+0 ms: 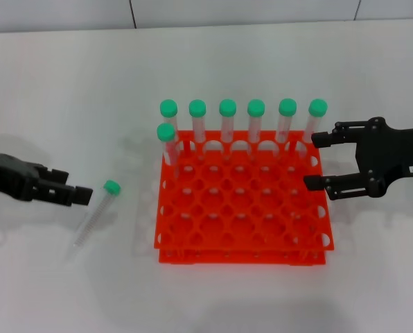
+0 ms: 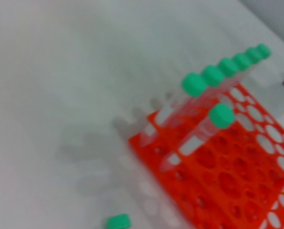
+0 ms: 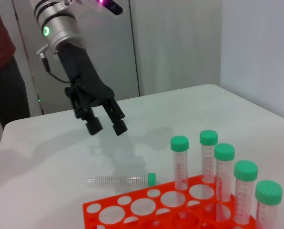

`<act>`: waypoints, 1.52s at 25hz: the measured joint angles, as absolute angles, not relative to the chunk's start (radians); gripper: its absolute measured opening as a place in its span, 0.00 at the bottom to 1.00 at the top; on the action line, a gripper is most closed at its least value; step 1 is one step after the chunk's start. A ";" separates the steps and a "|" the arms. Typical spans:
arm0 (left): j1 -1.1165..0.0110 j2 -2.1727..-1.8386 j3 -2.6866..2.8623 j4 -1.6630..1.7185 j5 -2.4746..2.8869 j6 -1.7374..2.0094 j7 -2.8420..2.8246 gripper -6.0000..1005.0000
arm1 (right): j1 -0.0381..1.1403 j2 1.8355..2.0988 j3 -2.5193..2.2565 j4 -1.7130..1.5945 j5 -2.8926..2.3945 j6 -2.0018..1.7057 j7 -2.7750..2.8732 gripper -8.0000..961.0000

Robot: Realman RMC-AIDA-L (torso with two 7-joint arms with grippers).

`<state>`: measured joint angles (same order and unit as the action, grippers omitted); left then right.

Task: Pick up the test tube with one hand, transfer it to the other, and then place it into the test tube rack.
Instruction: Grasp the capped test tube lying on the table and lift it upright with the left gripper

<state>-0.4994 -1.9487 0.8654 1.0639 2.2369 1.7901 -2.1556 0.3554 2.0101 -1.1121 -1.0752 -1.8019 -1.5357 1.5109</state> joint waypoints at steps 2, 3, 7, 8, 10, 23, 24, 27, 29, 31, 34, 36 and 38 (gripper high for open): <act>-0.526 -1.948 0.865 1.066 2.279 1.781 -2.203 0.83 | 0.356 2.011 -1.112 -1.075 -1.799 -1.535 1.511 0.78; -0.534 -1.947 0.865 1.066 2.294 1.777 -2.220 0.83 | 0.356 2.011 -1.113 -1.075 -1.796 -1.534 1.511 0.78; -0.565 -1.944 0.856 1.067 2.329 1.771 -2.279 0.83 | 0.359 2.011 -1.114 -1.075 -1.784 -1.529 1.511 0.78; -0.571 -1.944 0.857 1.067 2.333 1.772 -2.286 0.83 | 0.360 2.011 -1.114 -1.075 -1.781 -1.529 1.511 0.78; -0.584 -1.944 0.862 1.065 2.349 1.778 -2.297 0.83 | 0.360 2.011 -1.114 -1.076 -1.776 -1.528 1.511 0.78; -0.645 -1.950 0.905 1.029 2.533 1.811 -2.306 0.83 | 0.362 2.011 -1.114 -1.075 -1.762 -1.528 1.511 0.78; -0.651 -1.953 0.914 1.020 2.550 1.812 -2.306 0.83 | 0.362 2.011 -1.114 -1.075 -1.762 -1.527 1.511 0.78; -0.661 -1.960 0.945 0.999 2.572 1.813 -2.306 0.83 | 0.362 2.011 -1.119 -1.075 -1.762 -1.526 1.511 0.78; -0.670 -1.961 0.962 0.976 2.575 1.812 -2.306 0.83 | 0.362 2.012 -1.125 -1.075 -1.761 -1.521 1.511 0.78; -0.681 -1.965 0.974 0.954 2.584 1.810 -2.306 0.83 | 0.362 2.012 -1.131 -1.075 -1.758 -1.518 1.511 0.78; -0.689 -1.977 0.982 0.942 2.615 1.807 -2.304 0.83 | 0.362 2.013 -1.138 -1.074 -1.753 -1.513 1.511 0.78; -0.688 -1.981 0.982 0.941 2.625 1.803 -2.303 0.83 | 0.361 2.013 -1.139 -1.074 -1.752 -1.512 1.510 0.78; -0.682 -1.982 0.982 0.937 2.628 1.800 -2.303 0.83 | 0.360 2.013 -1.139 -1.074 -1.752 -1.512 1.509 0.78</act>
